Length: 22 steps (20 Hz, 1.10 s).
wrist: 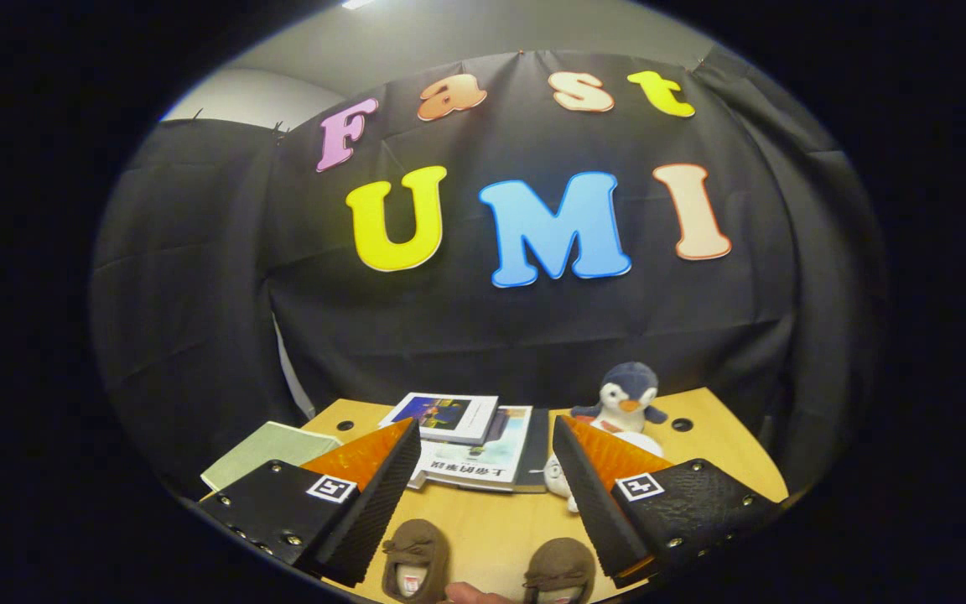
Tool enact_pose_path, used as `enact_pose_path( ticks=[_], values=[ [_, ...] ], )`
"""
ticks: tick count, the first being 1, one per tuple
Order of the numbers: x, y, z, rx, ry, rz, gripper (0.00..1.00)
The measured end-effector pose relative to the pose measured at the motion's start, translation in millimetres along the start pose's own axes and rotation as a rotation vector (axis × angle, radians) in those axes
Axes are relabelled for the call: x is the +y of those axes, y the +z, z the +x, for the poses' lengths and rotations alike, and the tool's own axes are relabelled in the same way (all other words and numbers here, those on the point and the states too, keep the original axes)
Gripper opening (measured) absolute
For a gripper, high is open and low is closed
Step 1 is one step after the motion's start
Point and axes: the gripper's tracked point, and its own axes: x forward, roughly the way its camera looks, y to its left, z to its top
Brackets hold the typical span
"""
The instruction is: Open the storage box then place both shoes into the box .Put the left shoe in first, then the right shoe, with the right side of both shoes facing outward in a uniform manner.
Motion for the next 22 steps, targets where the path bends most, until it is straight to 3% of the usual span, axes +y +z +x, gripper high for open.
enact_pose_path(
  ticks=[13, 22],
  values=[
    [139, -113, 57, 0.366, 0.44, 0.258, 0.97],
    [191, -183, 79, 0.62, 0.587, 0.586, 0.97]
  ],
)
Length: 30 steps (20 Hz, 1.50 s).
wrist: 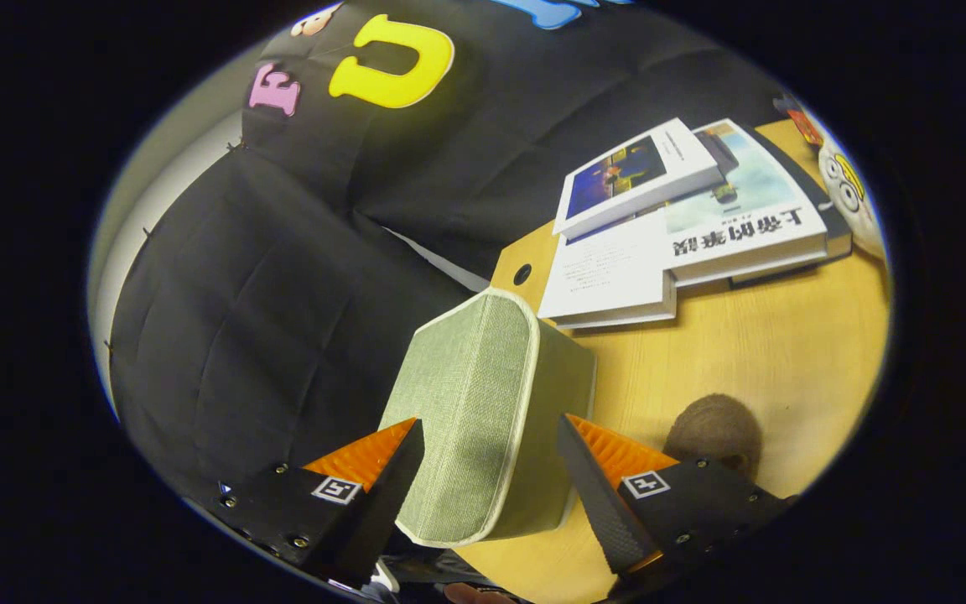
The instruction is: Open the storage box then place both shoes into the box .Put the left shoe in first, then the right shoe, with the right side of both shoes facing outward in a uniform manner.
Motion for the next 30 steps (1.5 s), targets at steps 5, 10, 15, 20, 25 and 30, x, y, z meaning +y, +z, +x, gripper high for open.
enact_pose_path(
  ticks=[5, 10, 15, 20, 25, 30],
  values=[
    [-4, -20, 23, 0.051, 0.057, 0.102, 0.97],
    [3, -20, 28, 0.056, 0.128, 0.207, 0.97],
    [12, -17, 30, 0.032, 0.173, 0.291, 0.64],
    [18, 0, 15, 0.023, 0.239, 0.359, 0.18],
    [29, -15, 25, 0.106, 0.207, 0.259, 0.17],
    [51, 4, 10, 0.109, 0.147, 0.166, 0.03]
  ],
)
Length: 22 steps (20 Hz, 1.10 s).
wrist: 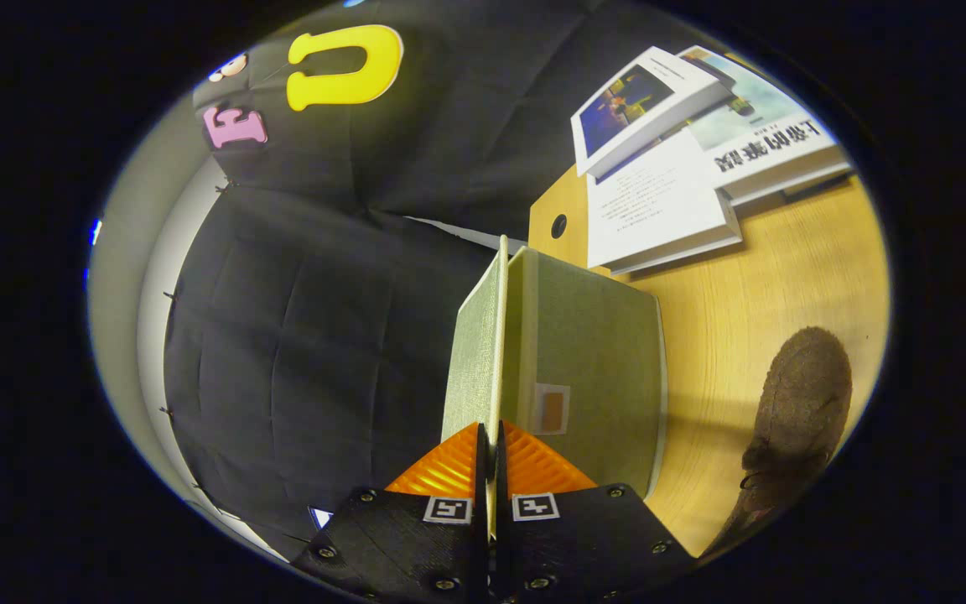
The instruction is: Open the storage box then place both shoes into the box .Put the left shoe in first, then the right shoe, with the right side of both shoes facing outward in a uniform manner.
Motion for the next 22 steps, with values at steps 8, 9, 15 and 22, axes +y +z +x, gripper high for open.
enact_pose_path(
  ticks=[8, 9, 15, 22],
  values=[
    [92, 8, 11, -0.017, -0.054, -0.191, 0.04],
    [103, 6, 19, -0.01, -0.057, -0.219, 0.04],
    [162, -15, 73, 0.025, -0.01, -0.29, 0.05],
    [200, -38, 130, 0.069, -0.022, -0.309, 0.1]
  ],
)
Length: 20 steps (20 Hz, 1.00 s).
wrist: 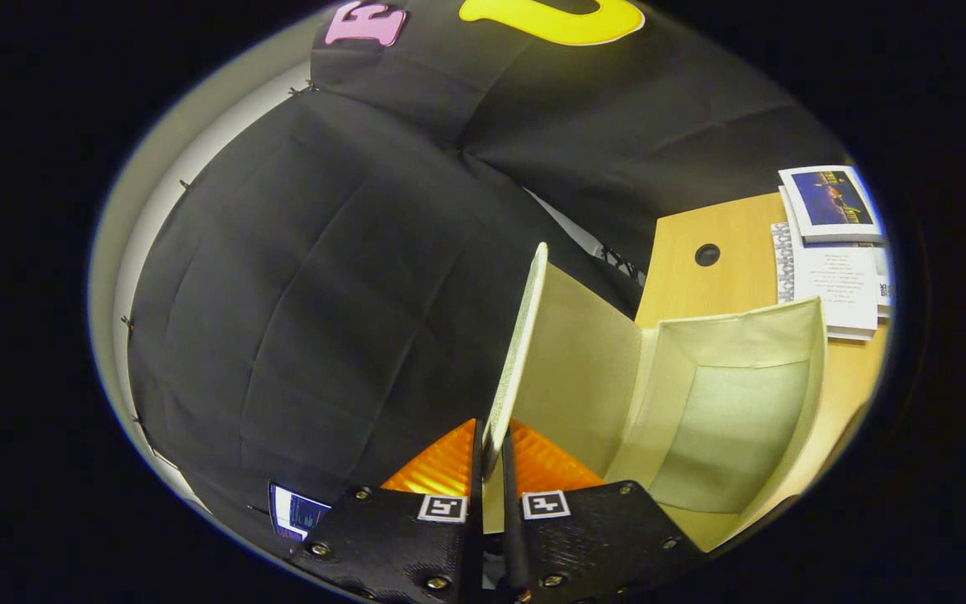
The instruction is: Open the storage box then place both shoes into the box .Put the left shoe in first, then the right shoe, with the right side of both shoes facing outward in a uniform manner.
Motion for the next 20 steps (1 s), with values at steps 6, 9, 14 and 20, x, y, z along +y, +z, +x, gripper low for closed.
enact_pose_path(
  ticks=[6, 9, 14, 20],
  values=[
    [16, 7, -1, -0.019, 0.024, -0.051, 0.47],
    [0, 11, -16, -0.033, -0.024, -0.098, 0.96],
    [-23, 21, -61, -0.057, -0.084, -0.185, 0.96],
    [-58, 34, -124, -0.138, -0.185, -0.253, 0.96]
  ],
)
